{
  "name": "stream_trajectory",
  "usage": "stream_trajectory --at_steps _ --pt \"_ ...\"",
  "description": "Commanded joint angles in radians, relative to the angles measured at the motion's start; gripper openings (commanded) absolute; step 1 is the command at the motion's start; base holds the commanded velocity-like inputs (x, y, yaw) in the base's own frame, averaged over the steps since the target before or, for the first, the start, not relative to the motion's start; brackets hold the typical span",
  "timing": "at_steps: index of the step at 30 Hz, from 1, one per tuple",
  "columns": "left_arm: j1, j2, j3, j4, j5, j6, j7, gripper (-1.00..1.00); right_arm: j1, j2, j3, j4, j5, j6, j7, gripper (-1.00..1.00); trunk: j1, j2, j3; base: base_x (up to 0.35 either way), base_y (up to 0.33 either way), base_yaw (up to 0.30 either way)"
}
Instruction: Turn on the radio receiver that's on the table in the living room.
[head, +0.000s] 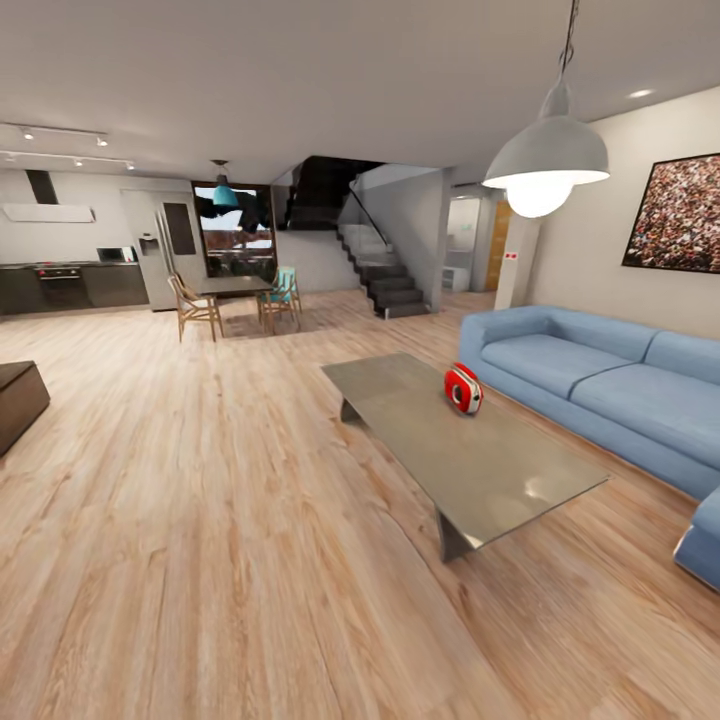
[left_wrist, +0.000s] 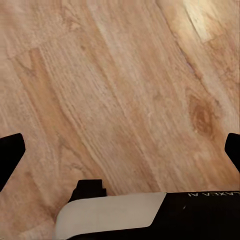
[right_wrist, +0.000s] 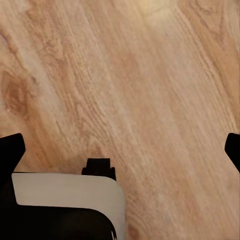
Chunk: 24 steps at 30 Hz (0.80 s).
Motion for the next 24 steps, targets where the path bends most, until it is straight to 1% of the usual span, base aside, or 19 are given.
stream_trajectory --at_steps 1,6,24 --pt "0.000 0.001 0.000 0.000 0.000 0.000 0.000 1.00 0.000 0.000 0.000 0.000 0.000 0.000 0.000 1.00 0.000 0.000 0.000 0.261 0.206 0.000" --pt "0.000 0.004 0.000 0.000 0.001 -0.002 0.000 1.00 0.000 0.000 0.001 0.000 0.000 0.000 0.000 1.00 0.000 0.000 0.000 0.262 0.221 -0.086" --pt "0.000 0.007 0.003 0.001 0.002 -0.005 0.002 1.00 0.000 0.001 0.005 0.002 0.000 0.001 0.000 1.00 0.000 0.000 0.000 0.241 0.256 -0.268"
